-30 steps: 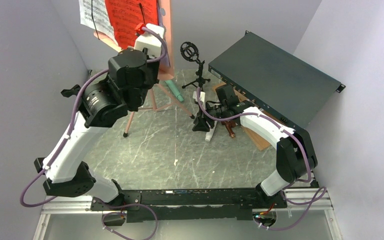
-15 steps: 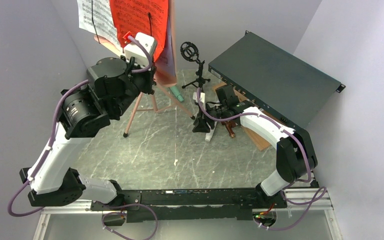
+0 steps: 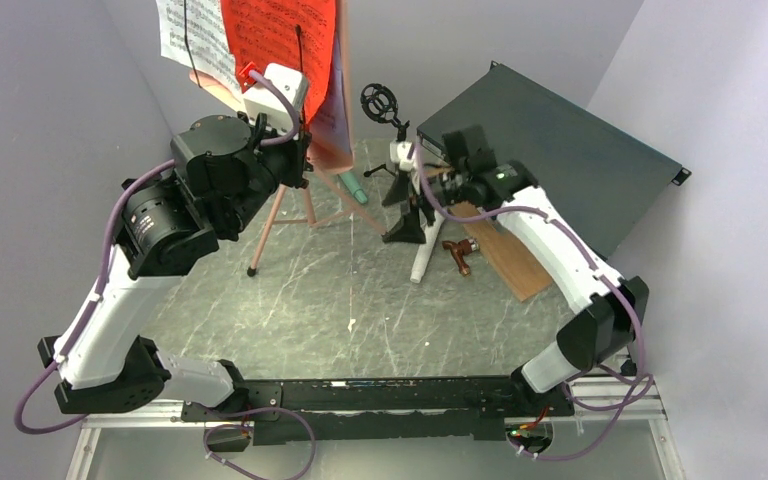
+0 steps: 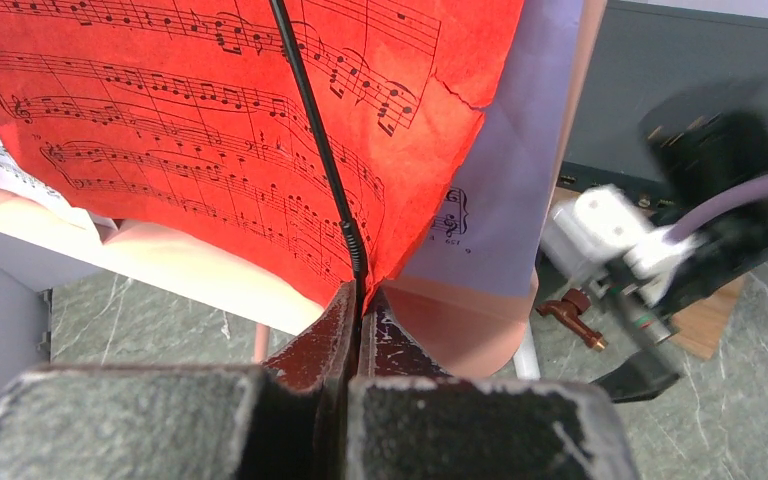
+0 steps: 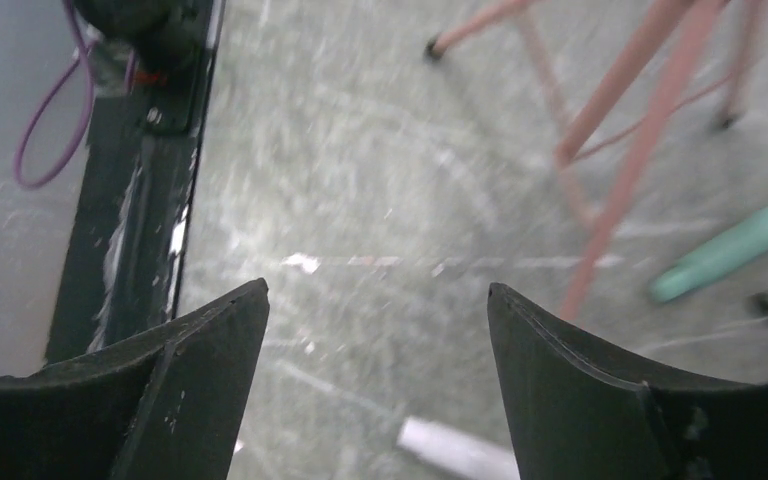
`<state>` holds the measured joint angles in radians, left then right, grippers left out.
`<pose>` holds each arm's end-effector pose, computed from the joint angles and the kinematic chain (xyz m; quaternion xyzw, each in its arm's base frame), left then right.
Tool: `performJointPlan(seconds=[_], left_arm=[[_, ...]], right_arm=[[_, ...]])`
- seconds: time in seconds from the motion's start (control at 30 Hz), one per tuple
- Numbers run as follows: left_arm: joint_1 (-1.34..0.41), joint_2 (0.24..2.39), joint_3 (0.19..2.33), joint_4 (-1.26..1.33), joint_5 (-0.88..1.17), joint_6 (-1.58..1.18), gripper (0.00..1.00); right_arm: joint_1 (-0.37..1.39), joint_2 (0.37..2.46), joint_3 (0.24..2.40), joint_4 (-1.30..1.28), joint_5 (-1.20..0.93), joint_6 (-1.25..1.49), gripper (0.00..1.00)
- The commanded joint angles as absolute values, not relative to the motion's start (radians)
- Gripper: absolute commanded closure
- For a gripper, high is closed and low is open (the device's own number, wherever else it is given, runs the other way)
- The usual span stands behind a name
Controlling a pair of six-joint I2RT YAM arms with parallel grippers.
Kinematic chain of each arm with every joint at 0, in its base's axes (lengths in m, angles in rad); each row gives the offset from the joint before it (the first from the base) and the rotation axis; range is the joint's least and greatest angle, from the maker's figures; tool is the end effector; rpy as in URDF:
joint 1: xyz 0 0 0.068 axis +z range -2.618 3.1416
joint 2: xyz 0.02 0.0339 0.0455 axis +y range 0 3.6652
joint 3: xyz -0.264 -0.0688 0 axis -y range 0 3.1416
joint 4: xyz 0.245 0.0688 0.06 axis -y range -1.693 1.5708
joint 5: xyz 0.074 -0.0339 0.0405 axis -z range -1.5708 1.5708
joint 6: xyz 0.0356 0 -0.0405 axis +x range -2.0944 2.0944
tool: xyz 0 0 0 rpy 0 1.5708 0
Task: Pack up the instrument practice props
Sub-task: Pick up the sheet music from the music stand.
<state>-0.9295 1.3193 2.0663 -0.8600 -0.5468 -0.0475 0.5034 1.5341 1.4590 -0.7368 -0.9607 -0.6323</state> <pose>0.1327 -0.1468 0.5679 0.1439 0.7263 -0.1231 0.6608 0.2698 0.1819 0.3503 -0.5873 0.6024 0.4072 0.3555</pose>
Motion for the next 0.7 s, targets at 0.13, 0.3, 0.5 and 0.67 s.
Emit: performJointPlan(seconds=[0.13, 0.3, 0.5, 0.67], left_arm=[[-0.937, 1.301, 2.105, -0.718, -0.522, -0.084, 1.0], [-0.936, 1.306, 2.113, -0.712, -0.52, -0.091, 1.0], [-0.936, 1.312, 2.118, -0.718, -0.519, -0.094, 1.0], [-0.936, 1.299, 2.072, -0.683, -0.538, -0.093, 1.0]], right_arm=[[0.563, 1.539, 1.939, -0.772, -0.914, -0.33, 0.13], [0.651, 1.593, 2.084, -0.705, -0.815, -0.145, 0.19], [0.714, 1.635, 2.202, -0.691, -0.657, -0.056, 0.25], [0.742, 1.673, 2.273, -0.675, -0.493, -0.027, 0.37]])
